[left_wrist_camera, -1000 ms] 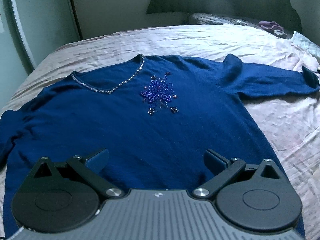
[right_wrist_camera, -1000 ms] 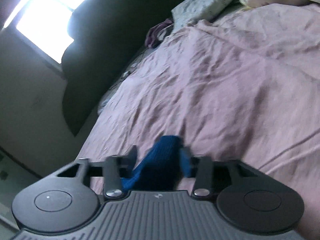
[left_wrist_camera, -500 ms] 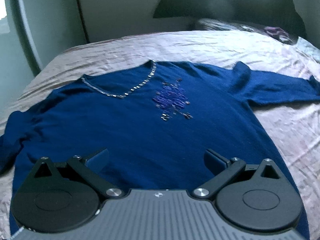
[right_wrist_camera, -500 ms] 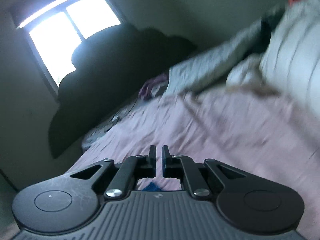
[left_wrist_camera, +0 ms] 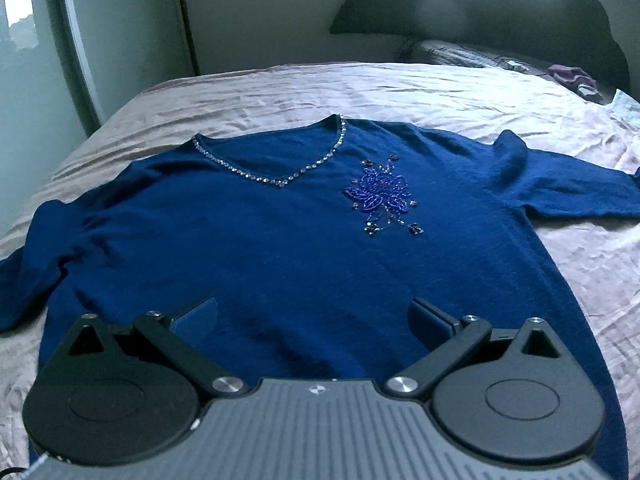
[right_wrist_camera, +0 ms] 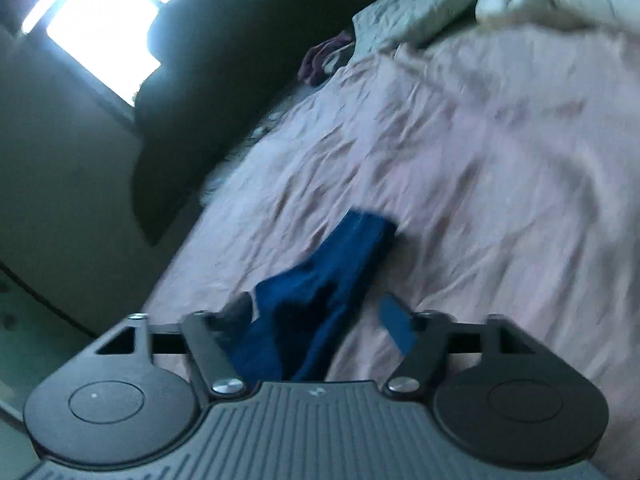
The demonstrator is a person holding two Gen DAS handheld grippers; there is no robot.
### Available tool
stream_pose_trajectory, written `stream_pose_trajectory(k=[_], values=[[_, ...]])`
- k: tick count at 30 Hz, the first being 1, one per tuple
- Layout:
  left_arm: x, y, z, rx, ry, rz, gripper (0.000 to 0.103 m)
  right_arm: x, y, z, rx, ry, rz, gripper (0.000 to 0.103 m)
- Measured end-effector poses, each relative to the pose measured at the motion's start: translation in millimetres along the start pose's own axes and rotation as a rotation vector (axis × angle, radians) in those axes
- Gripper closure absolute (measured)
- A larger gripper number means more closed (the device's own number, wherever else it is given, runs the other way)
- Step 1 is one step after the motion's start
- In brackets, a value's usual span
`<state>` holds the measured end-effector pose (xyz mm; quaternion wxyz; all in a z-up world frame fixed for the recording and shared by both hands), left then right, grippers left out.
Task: Fold small clothes
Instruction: 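Carry the held sleeve across the sweater body and open the right gripper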
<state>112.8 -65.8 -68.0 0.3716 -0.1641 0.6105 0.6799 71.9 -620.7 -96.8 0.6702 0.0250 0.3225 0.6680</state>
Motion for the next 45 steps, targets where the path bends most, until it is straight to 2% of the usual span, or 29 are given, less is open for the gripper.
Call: stream_pose_trajectory(k=[4, 6, 10, 11, 12, 13, 16, 21, 23, 25, 29, 35, 40, 45], values=[[0, -3, -4, -0.002, -0.012, 0.01, 0.001, 5, -10, 1, -0.001, 0.014, -0.031, 0.03], [0, -3, -8, -0.001, -0.025, 0.01, 0.001, -3, -23, -1, -0.05, -0.023, -0.049, 0.031], [2, -5, -14, -0.006, -0.055, 0.021, 0.001, -20, -53, 1, -0.044, 0.002, -0.1, 0.035], [2, -5, -14, -0.01, -0.06, 0.022, 0.001, -23, -60, 3, -0.011, 0.014, -0.107, 0.048], [2, -5, -14, -0.015, -0.062, 0.021, 0.001, -27, -63, 1, 0.028, 0.011, -0.11, 0.08], [2, -4, -13, -0.019, -0.06, 0.02, 0.001, -30, -67, -3, 0.064, -0.004, -0.109, 0.095], [2, -5, -6, -0.024, -0.047, 0.022, 0.001, -34, -63, -12, 0.033, -0.063, -0.098, 0.098], [-2, -4, 12, -0.041, -0.023, 0.008, 0.001, -52, -19, 12, 0.053, 0.073, -0.21, 0.098], [-3, -3, 22, -0.05, -0.002, -0.003, 0.001, -62, 5, 29, 0.054, 0.139, -0.285, 0.098], [-3, -3, 31, -0.058, 0.023, -0.004, 0.001, -61, 18, 51, 0.056, 0.221, -0.319, 0.098], [0, -5, 47, -0.068, 0.06, 0.008, 0.001, -17, 15, 101, 0.071, 0.467, -0.292, 0.098], [-2, 8, 75, -0.107, 0.062, -0.033, 0.0, 88, 8, 188, -0.076, 0.746, -0.205, 0.098], [2, 18, 98, -0.193, 0.034, -0.067, 0.0, 169, 0, 249, -0.213, 0.872, -0.122, 0.098], [10, 25, 122, -0.249, 0.047, -0.076, 0.0, 251, -12, 295, -0.328, 0.908, -0.012, 0.098]])
Point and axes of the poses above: each gripper's, at about its wrist camera, not at the fingertips, and y roughly against the way its jaws point, z to its left, x to its underside, the point moved 7 cm from there along -y, roughly the way its jaws point, and after that the axes turned 8 degrees about -y, right-handed, at the moved point
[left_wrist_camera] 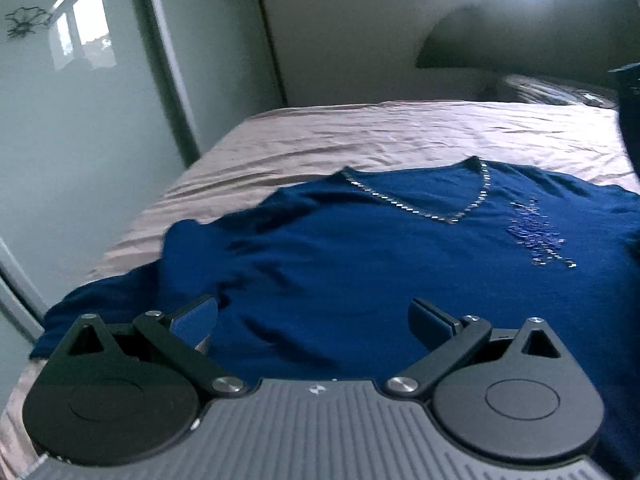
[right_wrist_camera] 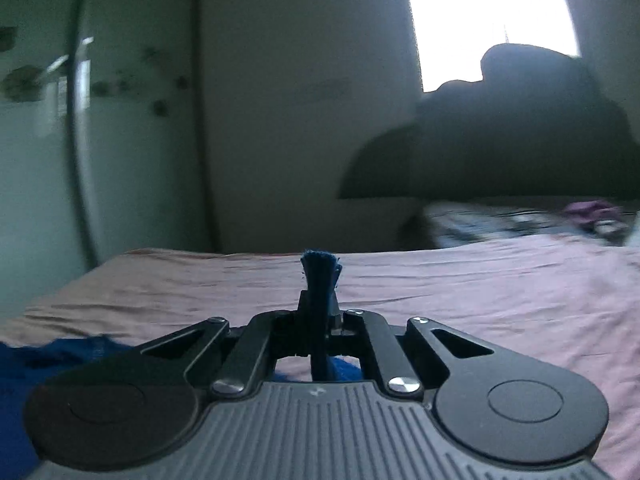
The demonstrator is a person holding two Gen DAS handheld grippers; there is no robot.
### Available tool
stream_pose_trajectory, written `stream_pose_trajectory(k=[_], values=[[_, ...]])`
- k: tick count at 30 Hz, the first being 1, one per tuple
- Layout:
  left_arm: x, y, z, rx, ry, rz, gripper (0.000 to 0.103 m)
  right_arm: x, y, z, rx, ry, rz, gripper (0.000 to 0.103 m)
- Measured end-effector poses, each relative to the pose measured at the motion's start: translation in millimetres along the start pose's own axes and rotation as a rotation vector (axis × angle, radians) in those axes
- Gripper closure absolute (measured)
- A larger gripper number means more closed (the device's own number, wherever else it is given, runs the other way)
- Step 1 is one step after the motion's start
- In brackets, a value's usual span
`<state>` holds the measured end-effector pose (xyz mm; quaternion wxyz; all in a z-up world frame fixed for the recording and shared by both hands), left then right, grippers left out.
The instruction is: Fold small clothes
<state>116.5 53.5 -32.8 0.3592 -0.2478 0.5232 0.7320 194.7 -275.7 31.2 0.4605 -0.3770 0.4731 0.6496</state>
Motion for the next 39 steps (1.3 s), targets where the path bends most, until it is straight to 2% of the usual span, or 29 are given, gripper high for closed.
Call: stream_pose_trajectory(k=[8, 15, 20, 29, 31, 32, 33, 34, 35, 37, 39], values=[[13, 3, 45, -0.099, 0.031, 0.006, 0.0, 48, -44, 138, -0.229, 0.099, 0.098, 0.098], [36, 0, 81, -0.147, 0.084, 0.059, 0.0, 95, -54, 239, -0.383, 0.209, 0.195, 0.098], [51, -4, 98, -0.187, 0.101, 0.098, 0.0, 123, -53, 276, -0.441, 0.223, 0.258, 0.098], [68, -3, 122, -0.196, 0.17, 0.143, 0.0, 157, -62, 299, -0.512, 0.192, 0.378, 0.094], [72, -4, 127, -0.19, 0.194, 0.156, 0.0, 165, -63, 303, -0.547, 0.185, 0.437, 0.085], [74, -6, 130, -0.187, 0.206, 0.163, 0.0, 169, -65, 305, -0.564, 0.174, 0.466, 0.066], [77, -6, 134, -0.186, 0.221, 0.171, 0.0, 172, -65, 307, -0.578, 0.164, 0.488, 0.043], [80, -6, 136, -0.189, 0.233, 0.177, 0.0, 172, -61, 308, -0.601, 0.156, 0.491, 0.034], [83, -6, 141, -0.193, 0.248, 0.181, 0.0, 170, -54, 310, -0.634, 0.151, 0.478, 0.03], [89, -5, 153, -0.201, 0.278, 0.187, 0.0, 162, -39, 312, -0.676, 0.152, 0.444, 0.031], [95, -5, 166, -0.211, 0.31, 0.19, 0.0, 157, -32, 311, -0.671, 0.144, 0.428, 0.031]])
Point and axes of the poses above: each gripper's, at about its wrist camera, not at the fingertips, and y roughly against the way its jaws point, z to its left, x to its underside, the point moved 7 cm from there along -y, roughly the way its jaws point, and after that the axes turned 8 degrees about -y, right-handed, at the moved point
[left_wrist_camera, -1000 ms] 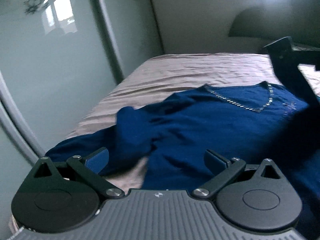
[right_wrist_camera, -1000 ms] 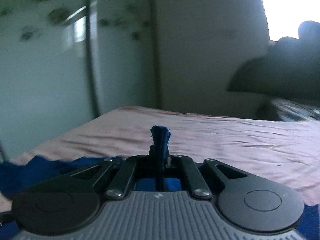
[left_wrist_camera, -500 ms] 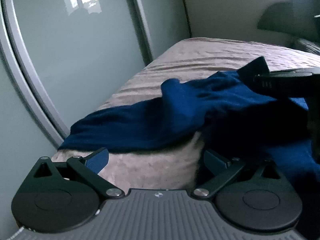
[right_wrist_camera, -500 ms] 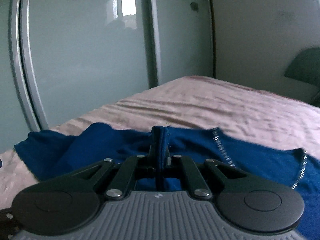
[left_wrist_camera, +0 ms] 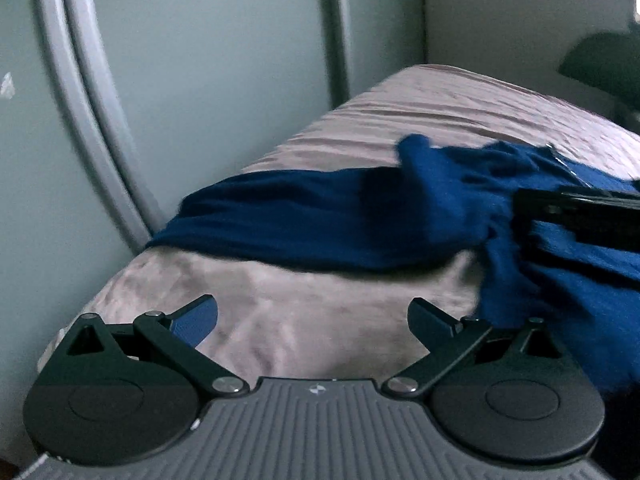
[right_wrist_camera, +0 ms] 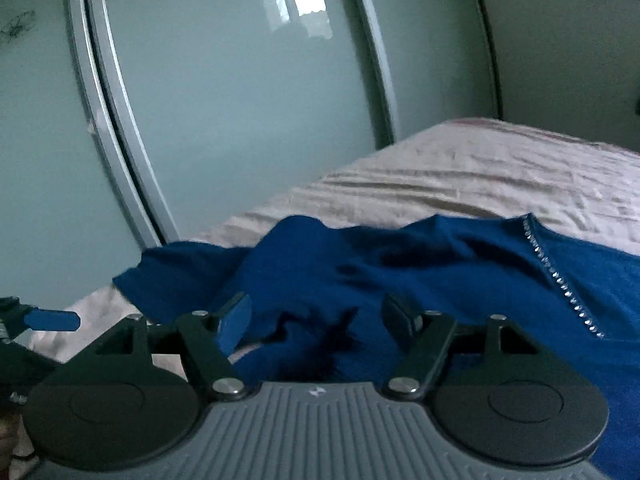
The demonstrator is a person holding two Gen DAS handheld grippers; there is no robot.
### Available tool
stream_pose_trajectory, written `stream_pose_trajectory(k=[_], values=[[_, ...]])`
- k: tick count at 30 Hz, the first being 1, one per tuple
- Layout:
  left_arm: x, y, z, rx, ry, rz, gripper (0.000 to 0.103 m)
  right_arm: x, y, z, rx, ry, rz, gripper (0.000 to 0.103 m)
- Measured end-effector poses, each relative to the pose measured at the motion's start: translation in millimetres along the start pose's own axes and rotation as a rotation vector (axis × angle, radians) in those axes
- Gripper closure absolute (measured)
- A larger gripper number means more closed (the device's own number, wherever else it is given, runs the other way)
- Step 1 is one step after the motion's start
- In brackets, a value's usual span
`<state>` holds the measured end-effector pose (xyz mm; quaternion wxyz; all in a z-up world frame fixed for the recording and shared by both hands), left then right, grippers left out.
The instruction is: Fold small clothes
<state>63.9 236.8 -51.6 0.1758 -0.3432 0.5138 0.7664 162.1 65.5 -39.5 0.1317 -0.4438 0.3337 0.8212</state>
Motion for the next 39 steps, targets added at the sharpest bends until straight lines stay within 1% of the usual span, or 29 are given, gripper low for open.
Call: stream_pose_trajectory(k=[1, 3, 5, 7, 9, 12, 14, 15, 18, 19, 21, 23, 24, 26, 27, 29, 31, 34, 35, 36, 37, 38, 39], values=[[1, -1, 9, -0.006, 0.022, 0.001, 0.0, 0, 0, -1, 0.004, -0.013, 0.008, 0.031], [0, -6, 28, -0.02, 0.075, 0.008, 0.001, 4, -4, -5, -0.003, -0.059, 0.059, 0.031], [-2, -11, 49, -0.015, 0.153, 0.021, 0.001, 14, -17, -10, -0.017, -0.096, 0.155, 0.032], [-6, -20, 69, 0.036, 0.263, 0.039, 0.003, 17, -17, -8, 0.0, -0.078, 0.135, 0.032], [-7, -30, 88, 0.122, 0.408, 0.058, 0.004, 15, -10, 0, 0.005, -0.051, 0.112, 0.031], [-4, -47, 110, 0.272, 0.648, 0.069, 0.011, 12, 7, 12, -0.009, -0.011, 0.072, 0.031], [-5, -59, 117, 0.356, 0.768, 0.058, 0.014, 11, 22, 15, -0.001, 0.01, 0.044, 0.031], [-5, -65, 120, 0.385, 0.817, 0.046, 0.014, 11, 27, 16, -0.002, 0.014, 0.036, 0.031], [-5, -80, 124, 0.441, 0.943, 0.025, 0.014, 12, 46, 15, -0.014, 0.003, 0.017, 0.031], [-6, -83, 126, 0.452, 0.967, 0.009, 0.014, 13, 51, 14, -0.013, -0.001, 0.011, 0.031], [-9, -89, 130, 0.487, 1.023, -0.039, 0.022, 15, 63, 9, 0.001, -0.012, -0.007, 0.031], [-9, -101, 138, 0.518, 1.092, -0.041, 0.037, 16, 76, 3, 0.016, -0.024, -0.029, 0.031], [-8, -109, 143, 0.529, 1.147, -0.043, 0.04, 17, 83, -2, 0.029, -0.034, -0.039, 0.031], [-6, -120, 153, 0.536, 1.234, -0.059, 0.053, 18, 98, -13, 0.058, -0.053, -0.061, 0.031], [-5, -126, 159, 0.526, 1.262, -0.054, 0.057, 19, 106, -19, 0.078, -0.062, -0.074, 0.031], [-6, -131, 165, 0.51, 1.287, -0.057, 0.064, 21, 122, -32, 0.114, -0.08, -0.093, 0.031], [-9, -131, 169, 0.475, 1.291, -0.062, 0.066, 23, 137, -47, 0.146, -0.108, -0.108, 0.031], [-11, -126, 173, 0.405, 1.299, -0.075, 0.066, 29, 156, -69, 0.184, -0.16, -0.126, 0.031], [-11, -127, 171, 0.391, 1.305, -0.075, 0.071, 32, 162, -76, 0.193, -0.18, -0.133, 0.031], [-12, -127, 169, 0.377, 1.302, -0.062, 0.08, 35, 167, -81, 0.199, -0.199, -0.139, 0.031], [-14, -127, 166, 0.365, 1.284, -0.047, 0.093, 37, 173, -86, 0.204, -0.217, -0.145, 0.031], [-17, -123, 162, 0.346, 1.257, -0.041, 0.098, 39, 177, -91, 0.211, -0.233, -0.151, 0.031], [-22, -118, 159, 0.316, 1.212, -0.051, 0.101, 41, 181, -95, 0.217, -0.242, -0.157, 0.031]])
Point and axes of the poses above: each gripper's, at about its wrist camera, not at the fingertips, and y roughly against the way its jaws point, z to its left, x to its underside, the point moved 7 cm from there along -y, roughly the way its jaws point, and after that the axes turned 8 degrees about -y, right-handed, at the moved point
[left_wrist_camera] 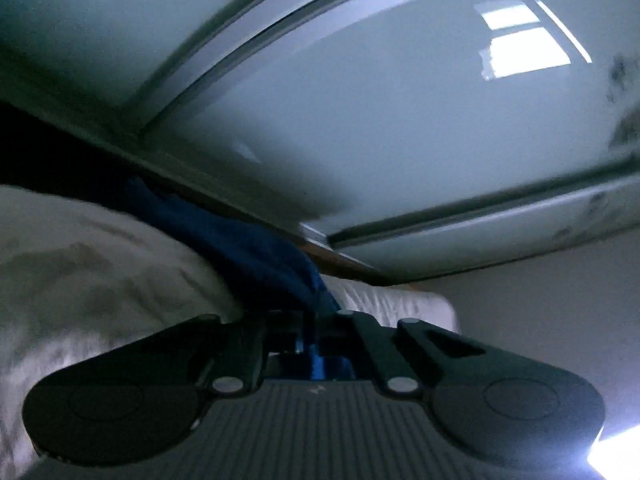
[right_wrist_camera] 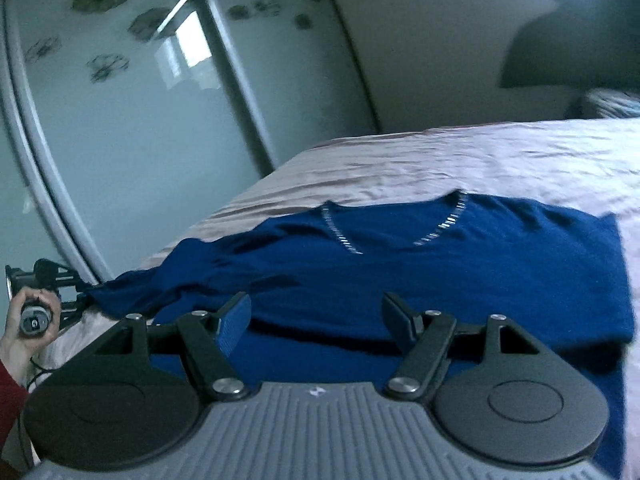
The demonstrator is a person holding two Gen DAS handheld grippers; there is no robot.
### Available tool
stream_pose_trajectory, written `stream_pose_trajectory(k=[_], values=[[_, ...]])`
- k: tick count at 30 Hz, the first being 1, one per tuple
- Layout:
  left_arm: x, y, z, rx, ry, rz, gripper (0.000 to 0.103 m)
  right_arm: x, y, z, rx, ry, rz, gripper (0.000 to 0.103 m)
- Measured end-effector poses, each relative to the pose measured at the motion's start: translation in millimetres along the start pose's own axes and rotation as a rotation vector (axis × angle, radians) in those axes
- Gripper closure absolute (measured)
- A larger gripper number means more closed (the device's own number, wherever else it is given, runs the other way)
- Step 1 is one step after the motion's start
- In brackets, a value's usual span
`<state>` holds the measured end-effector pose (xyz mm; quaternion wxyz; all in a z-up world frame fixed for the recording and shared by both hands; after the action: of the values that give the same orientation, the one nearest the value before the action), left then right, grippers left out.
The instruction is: Fold small clothes
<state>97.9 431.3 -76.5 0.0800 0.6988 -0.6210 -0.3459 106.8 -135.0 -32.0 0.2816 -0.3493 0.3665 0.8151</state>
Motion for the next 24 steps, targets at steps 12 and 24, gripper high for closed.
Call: stream_pose_trajectory(k=[12, 24], values=[[155, 82, -245, 0.151, -1.072, -0.276, 0.101, -4, 35, -66, 0.082, -0.167, -0.09, 0.031], [535, 74, -259, 0.49, -1.994, 0.158, 0.088, -5, 97, -136, 0.248, -0.315, -0.215, 0.03]])
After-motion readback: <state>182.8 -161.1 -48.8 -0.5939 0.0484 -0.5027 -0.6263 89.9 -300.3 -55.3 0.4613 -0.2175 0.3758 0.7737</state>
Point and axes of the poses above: each gripper's, at about its wrist camera, not at the fingertips, and y roughly against the way its jaws point, z to its left, x to its underside, the point moved 7 cm from there along -y, roughly the way its jaws point, and after that the axes turned 8 degrees about -y, right-handed, at the moved point
